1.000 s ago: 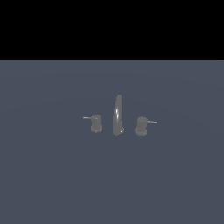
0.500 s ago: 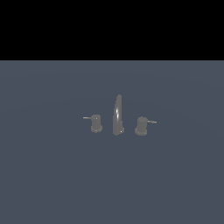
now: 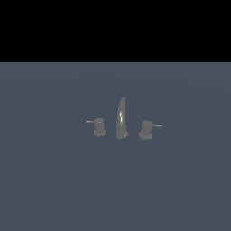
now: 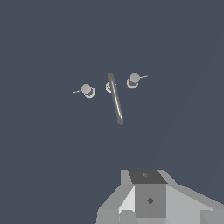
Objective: Turn on the faucet by rotating a designated handle.
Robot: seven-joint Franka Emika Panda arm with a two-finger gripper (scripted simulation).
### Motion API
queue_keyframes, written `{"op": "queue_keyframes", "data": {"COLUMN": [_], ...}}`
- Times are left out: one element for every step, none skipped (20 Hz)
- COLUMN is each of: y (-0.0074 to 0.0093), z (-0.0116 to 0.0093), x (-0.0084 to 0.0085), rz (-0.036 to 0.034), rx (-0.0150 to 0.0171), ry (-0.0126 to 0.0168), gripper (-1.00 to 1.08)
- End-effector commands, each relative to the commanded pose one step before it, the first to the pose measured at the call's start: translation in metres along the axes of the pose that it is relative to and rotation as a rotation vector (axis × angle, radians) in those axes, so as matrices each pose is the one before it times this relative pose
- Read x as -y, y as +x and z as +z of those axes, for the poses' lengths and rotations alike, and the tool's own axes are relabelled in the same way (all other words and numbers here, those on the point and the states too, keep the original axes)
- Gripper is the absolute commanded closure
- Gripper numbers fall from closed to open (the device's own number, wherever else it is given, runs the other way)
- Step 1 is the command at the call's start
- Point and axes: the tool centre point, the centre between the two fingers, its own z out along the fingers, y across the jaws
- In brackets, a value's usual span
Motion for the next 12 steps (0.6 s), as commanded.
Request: {"op": "queue_keyframes", "data": {"y": [0.01196, 0.00489, 0.00491, 0.00492, 0.00493, 0.00493, 0.00494, 0.00495, 0.00495, 0.00495, 0.00495, 0.00495], "z": [0.01924, 0.00761, 0.00761, 0.00762, 0.00762, 0.00761, 0.0076, 0.00759, 0.00758, 0.00757, 0.00755, 0.00754], "x": [0.00415, 0.00175, 0.00175, 0.00176, 0.00176, 0.00176, 0.00176, 0.00176, 0.00176, 0.00175, 0.00175, 0.00175], "rz": [0.06859, 0.02725, 0.02727, 0.02727, 0.02726, 0.02725, 0.02723, 0.0272, 0.02716, 0.02712, 0.02706, 0.02701], "rx": [0.0023, 0.00095, 0.00095, 0.00095, 0.00095, 0.00096, 0.00096, 0.00096, 0.00095, 0.00095, 0.00095, 0.00094], "ry": [-0.00213, -0.00097, -0.00097, -0.00097, -0.00097, -0.00097, -0.00097, -0.00097, -0.00097, -0.00097, -0.00098, -0.00099], "gripper": [1.08, 1.08, 1.08, 1.08, 1.08, 1.08, 1.08, 1.08, 1.08, 1.08, 1.08, 1.08]}}
